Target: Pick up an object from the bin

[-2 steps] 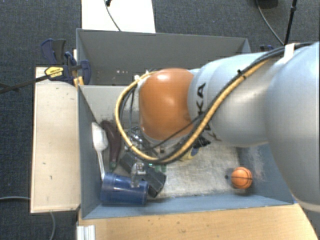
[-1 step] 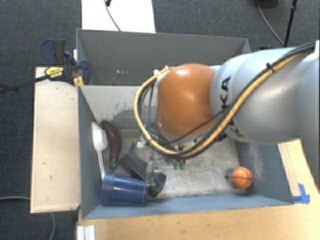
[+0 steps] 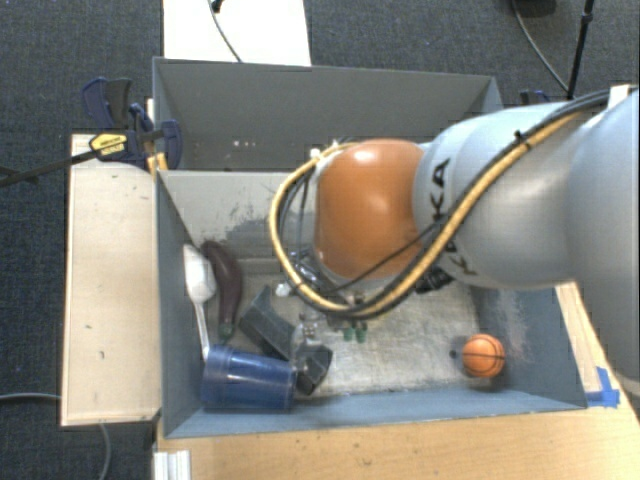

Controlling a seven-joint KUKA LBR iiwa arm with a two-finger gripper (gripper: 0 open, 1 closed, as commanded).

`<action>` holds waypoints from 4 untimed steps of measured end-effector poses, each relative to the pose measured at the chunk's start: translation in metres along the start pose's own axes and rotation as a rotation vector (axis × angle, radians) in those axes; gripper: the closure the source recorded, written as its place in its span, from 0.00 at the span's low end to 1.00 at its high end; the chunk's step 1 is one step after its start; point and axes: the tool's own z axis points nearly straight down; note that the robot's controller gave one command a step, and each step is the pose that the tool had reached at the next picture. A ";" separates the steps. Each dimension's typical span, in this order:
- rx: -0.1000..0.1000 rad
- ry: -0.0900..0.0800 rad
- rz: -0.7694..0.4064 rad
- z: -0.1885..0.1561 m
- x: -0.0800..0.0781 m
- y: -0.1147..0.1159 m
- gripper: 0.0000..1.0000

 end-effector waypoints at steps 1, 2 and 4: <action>0.005 0.006 0.104 0.037 -0.004 0.042 0.00; -0.004 0.005 0.209 0.037 0.001 0.059 0.00; -0.017 -0.038 0.309 0.059 -0.022 0.039 1.00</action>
Offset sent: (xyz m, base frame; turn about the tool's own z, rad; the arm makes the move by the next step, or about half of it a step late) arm -0.0118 0.0066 -0.0406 0.3806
